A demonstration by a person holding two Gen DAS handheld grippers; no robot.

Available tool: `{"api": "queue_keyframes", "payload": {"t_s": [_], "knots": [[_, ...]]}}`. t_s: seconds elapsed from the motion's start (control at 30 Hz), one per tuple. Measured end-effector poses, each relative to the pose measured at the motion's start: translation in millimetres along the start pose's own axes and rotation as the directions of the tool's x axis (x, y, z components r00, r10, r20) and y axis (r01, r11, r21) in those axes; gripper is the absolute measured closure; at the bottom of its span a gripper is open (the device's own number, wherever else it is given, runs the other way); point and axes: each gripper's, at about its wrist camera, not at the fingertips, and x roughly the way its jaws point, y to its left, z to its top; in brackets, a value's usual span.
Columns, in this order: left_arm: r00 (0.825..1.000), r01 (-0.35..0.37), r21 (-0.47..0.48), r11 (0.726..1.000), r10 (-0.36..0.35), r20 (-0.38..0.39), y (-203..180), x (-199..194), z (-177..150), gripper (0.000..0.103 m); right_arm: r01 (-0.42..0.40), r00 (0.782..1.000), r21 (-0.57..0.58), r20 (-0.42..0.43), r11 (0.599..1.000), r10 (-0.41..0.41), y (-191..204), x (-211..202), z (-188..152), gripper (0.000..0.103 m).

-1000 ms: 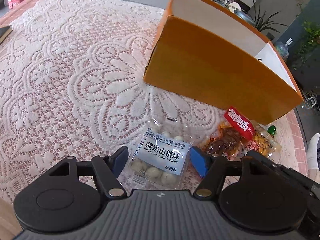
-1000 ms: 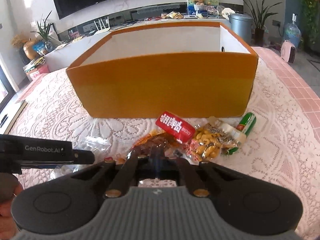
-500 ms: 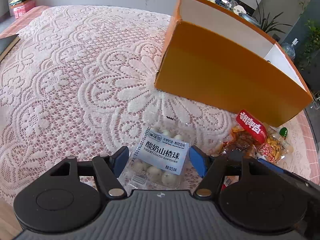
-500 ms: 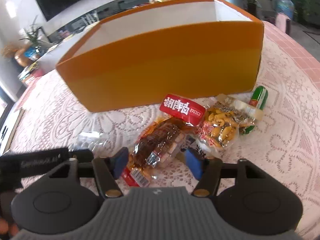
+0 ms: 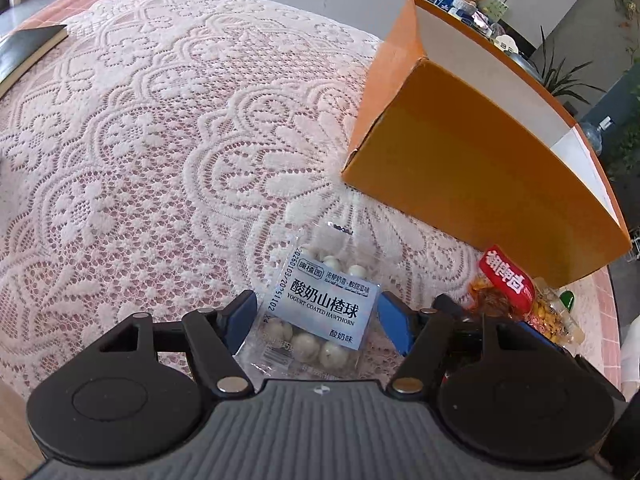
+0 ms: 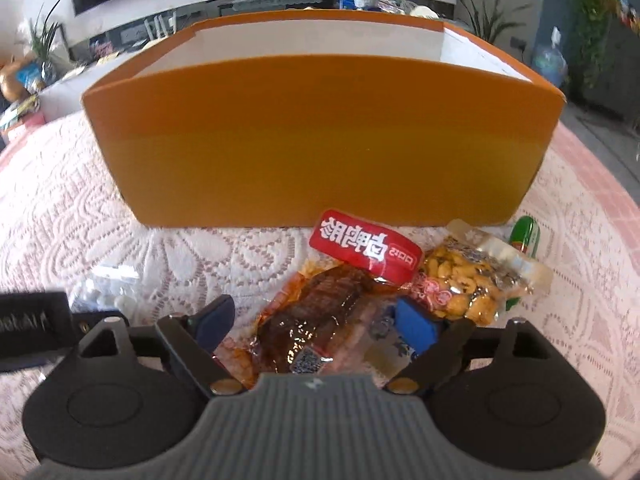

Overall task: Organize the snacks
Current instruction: 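Grasp the red-labelled brown jerky packet with the right tool while the left tool hovers over the yogurt ball packet, then grasp the yogurt hawthorn ball packet with the left tool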

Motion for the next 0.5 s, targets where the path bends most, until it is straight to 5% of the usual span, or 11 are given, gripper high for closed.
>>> {"api": "queue_keyframes", "payload": {"t_s": [0.13,0.4,0.43,0.5], "knots": [[1.000,-0.003,0.006,1.000,0.003,0.001,-1,-1,-1,0.027,-0.017,1.000,-0.049,0.019,0.999,0.017,2,-4,-4,0.042],[1.000,-0.004,0.037,0.999,0.004,-0.005,-4,0,-2,0.027,-0.118,0.993,-0.057,0.003,0.991,0.118,-17,-21,-6,0.072],[1.000,-0.009,0.050,0.999,0.009,-0.005,-5,1,-2,0.027,-0.129,0.992,-0.059,0.009,0.990,0.130,-20,-25,-5,0.085],[1.000,-0.021,0.079,0.997,0.022,-0.006,-9,2,-3,0.027,-0.139,0.990,-0.066,0.017,0.988,0.140,-23,-30,-5,0.086]]}}
